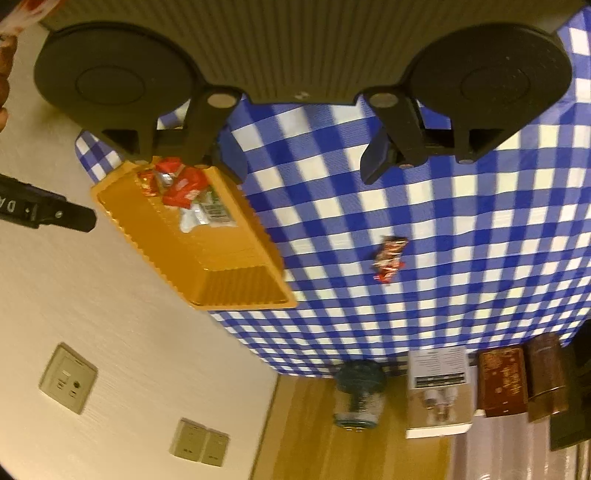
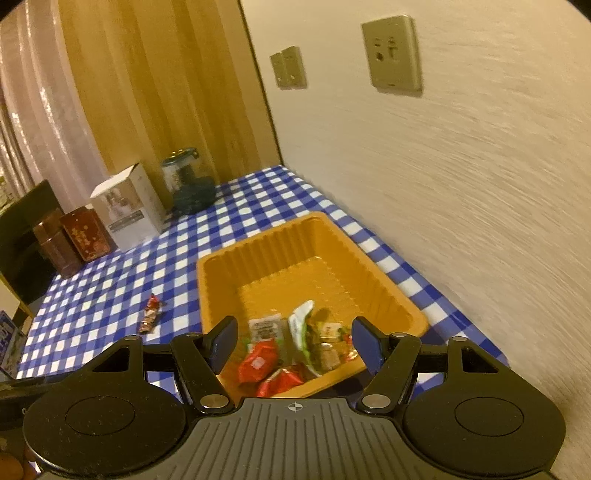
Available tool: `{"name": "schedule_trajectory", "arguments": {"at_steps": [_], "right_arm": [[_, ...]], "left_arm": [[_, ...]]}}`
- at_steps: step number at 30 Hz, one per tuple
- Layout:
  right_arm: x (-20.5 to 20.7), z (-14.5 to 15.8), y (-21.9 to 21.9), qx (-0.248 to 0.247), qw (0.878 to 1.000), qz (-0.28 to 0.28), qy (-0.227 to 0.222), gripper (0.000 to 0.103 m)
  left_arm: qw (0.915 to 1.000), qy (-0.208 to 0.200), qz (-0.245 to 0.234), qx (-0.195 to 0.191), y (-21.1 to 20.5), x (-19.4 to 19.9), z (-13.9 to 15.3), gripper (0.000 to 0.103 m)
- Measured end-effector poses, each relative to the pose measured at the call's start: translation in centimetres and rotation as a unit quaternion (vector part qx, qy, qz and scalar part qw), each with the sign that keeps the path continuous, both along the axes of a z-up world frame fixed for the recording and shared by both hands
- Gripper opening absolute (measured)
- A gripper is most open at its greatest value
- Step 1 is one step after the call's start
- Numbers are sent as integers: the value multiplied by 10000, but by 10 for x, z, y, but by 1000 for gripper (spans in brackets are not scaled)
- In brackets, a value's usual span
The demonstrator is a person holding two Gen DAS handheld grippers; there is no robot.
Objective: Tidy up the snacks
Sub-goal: 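Withdraw both grippers from the tray toward the last wrapped candies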
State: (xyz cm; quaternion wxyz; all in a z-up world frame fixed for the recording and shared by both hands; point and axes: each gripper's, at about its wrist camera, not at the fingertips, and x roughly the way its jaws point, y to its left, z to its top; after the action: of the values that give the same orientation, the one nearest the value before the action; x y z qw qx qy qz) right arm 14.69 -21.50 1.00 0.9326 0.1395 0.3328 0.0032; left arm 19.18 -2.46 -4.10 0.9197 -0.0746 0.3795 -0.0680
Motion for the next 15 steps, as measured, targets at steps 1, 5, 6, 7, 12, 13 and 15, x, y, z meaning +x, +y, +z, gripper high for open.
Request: {"name": "schedule_trajectory", "arguments": {"at_steps": [1, 5, 6, 7, 12, 13, 15], "right_arm": [[1, 2, 4, -9, 10000, 43, -15, 68], [3, 6, 21, -50, 9997, 220, -67, 68], [4, 7, 26, -60, 9996, 267, -74, 68], [5, 7, 31, -68, 9994, 321, -80, 68], [13, 8, 61, -70, 9980, 616, -109, 68], [15, 8, 67, -74, 9976, 678, -114, 68], [18, 7, 80, -90, 9967, 793, -145, 68]], "left_arm": [[10000, 3, 54, 11, 7, -2, 0, 65], [9997, 5, 226, 104, 29, -9, -1, 66], [9996, 1, 259, 130, 35, -11, -2, 66], [9995, -2, 301, 126, 41, -12, -2, 66], [9983, -23, 557, 165, 74, -15, -1, 66], [9981, -32, 590, 181, 79, -15, 0, 66], [9978, -46, 632, 192, 90, -13, 0, 66]]}}
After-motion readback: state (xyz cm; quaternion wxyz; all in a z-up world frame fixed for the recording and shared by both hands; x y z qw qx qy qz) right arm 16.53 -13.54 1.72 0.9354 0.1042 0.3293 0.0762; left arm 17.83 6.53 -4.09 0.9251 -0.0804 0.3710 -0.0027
